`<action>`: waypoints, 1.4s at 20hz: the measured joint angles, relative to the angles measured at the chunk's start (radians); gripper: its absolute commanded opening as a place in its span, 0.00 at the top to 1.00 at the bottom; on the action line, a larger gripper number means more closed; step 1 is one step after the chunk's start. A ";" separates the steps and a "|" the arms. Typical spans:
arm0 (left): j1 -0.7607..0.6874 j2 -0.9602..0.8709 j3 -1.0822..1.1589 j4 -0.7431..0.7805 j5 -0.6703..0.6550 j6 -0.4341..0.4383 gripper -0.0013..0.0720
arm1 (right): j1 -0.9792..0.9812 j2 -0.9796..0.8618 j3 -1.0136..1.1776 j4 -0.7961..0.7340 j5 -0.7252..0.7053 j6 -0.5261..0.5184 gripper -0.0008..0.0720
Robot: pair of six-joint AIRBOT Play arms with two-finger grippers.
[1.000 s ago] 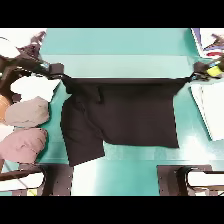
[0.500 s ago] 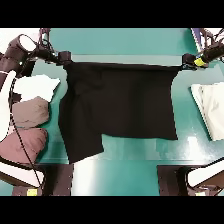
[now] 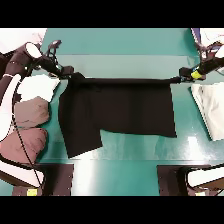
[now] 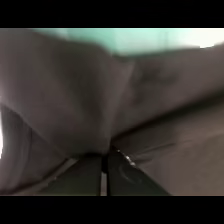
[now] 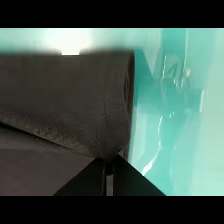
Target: Fold the shirts.
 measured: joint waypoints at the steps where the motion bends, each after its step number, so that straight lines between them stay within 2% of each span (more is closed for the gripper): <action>1: 0.000 0.000 -0.026 0.003 0.004 0.000 0.94 | 0.000 0.010 -0.038 0.015 -0.017 -0.002 0.96; 2: 0.000 0.000 -0.049 0.005 0.008 0.001 0.91 | 0.000 0.016 -0.071 0.032 -0.031 -0.002 0.96; 3: 0.000 0.000 -0.066 0.006 0.010 0.001 0.49 | 0.000 0.021 -0.096 0.048 -0.041 -0.005 0.86; 4: 0.000 0.000 -0.080 0.011 0.010 0.000 0.21 | 0.000 0.026 -0.116 0.070 -0.047 -0.005 0.55; 5: 0.002 0.001 -0.090 0.015 0.008 -0.003 0.30 | 0.000 0.028 -0.129 0.089 -0.050 -0.007 0.43; 8: 0.013 0.038 -0.109 0.016 -0.028 -0.024 0.30 | -0.002 0.050 -0.152 0.143 -0.029 -0.016 0.43; 11: 0.040 0.148 -0.192 0.076 -0.068 -0.039 0.30 | -0.016 0.122 -0.200 0.170 0.019 -0.043 0.44; 17: 0.086 0.512 -0.639 0.127 -0.097 -0.063 0.30 | -0.040 0.365 -0.426 0.217 0.045 -0.076 0.44; 21: 0.093 0.650 -0.872 0.123 -0.058 -0.089 0.30 | -0.045 0.481 -0.545 0.226 0.011 -0.084 0.44; 28: 0.094 0.703 -1.035 -0.019 0.066 -0.108 0.30 | -0.046 0.541 -0.600 0.228 0.000 -0.086 0.44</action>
